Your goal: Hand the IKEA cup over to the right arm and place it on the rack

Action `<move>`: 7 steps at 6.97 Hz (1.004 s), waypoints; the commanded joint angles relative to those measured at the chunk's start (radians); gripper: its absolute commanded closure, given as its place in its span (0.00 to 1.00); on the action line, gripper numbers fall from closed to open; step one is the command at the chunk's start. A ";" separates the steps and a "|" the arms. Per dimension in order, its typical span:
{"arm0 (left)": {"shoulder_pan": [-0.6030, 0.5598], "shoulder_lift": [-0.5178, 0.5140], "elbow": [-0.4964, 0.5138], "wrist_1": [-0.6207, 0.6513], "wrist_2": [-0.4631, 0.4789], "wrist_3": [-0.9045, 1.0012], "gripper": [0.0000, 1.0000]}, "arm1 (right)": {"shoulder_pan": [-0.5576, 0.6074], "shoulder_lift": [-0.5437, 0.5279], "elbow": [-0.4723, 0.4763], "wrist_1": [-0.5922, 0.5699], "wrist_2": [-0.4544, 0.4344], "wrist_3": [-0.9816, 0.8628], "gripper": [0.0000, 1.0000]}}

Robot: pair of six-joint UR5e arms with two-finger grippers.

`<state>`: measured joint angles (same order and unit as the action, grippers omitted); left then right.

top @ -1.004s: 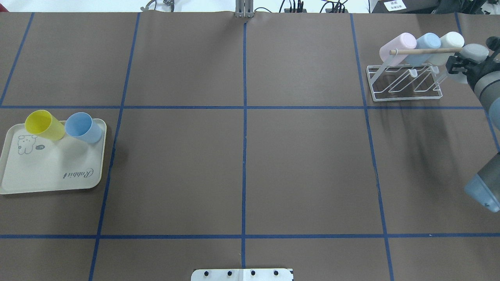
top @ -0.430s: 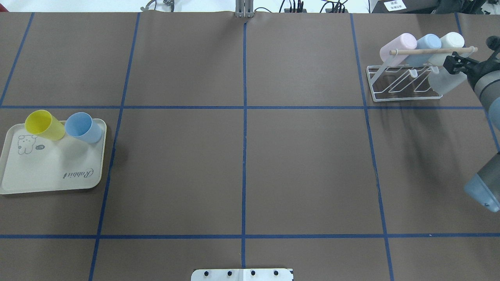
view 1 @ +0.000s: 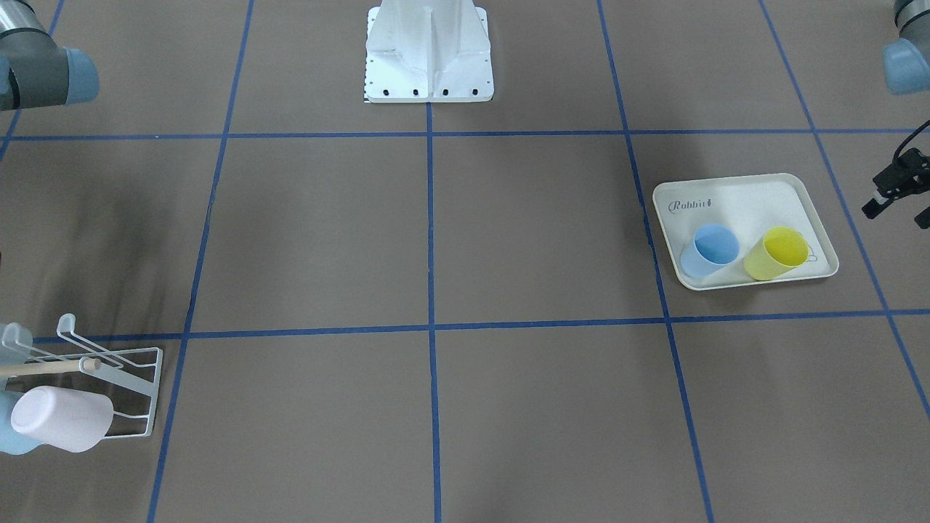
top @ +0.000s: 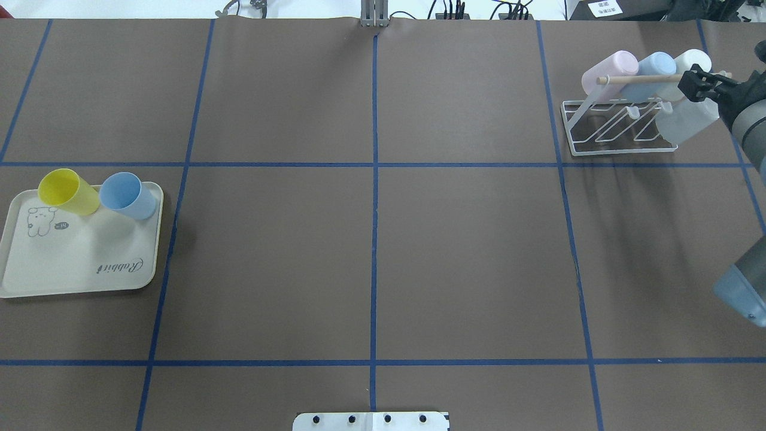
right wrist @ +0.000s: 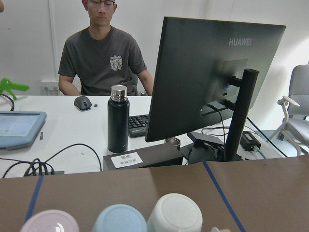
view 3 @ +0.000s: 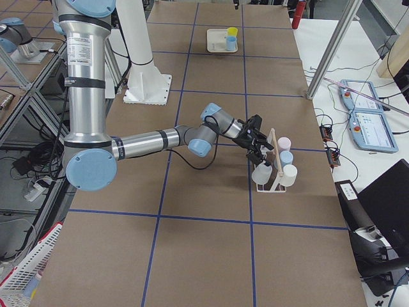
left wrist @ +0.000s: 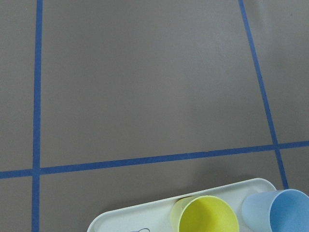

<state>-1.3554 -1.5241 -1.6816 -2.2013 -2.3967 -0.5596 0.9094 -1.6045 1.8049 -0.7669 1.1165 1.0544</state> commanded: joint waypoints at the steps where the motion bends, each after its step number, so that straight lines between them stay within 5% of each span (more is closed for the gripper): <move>1: -0.002 0.008 -0.003 0.000 -0.002 0.000 0.00 | 0.002 -0.008 0.108 0.009 -0.009 0.135 0.01; 7: 0.136 0.012 0.028 0.025 0.007 -0.081 0.00 | -0.091 0.095 0.130 0.337 0.003 0.731 0.01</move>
<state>-1.2606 -1.5080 -1.6661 -2.1776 -2.3910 -0.6108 0.8581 -1.5258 1.9377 -0.4982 1.1190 1.7109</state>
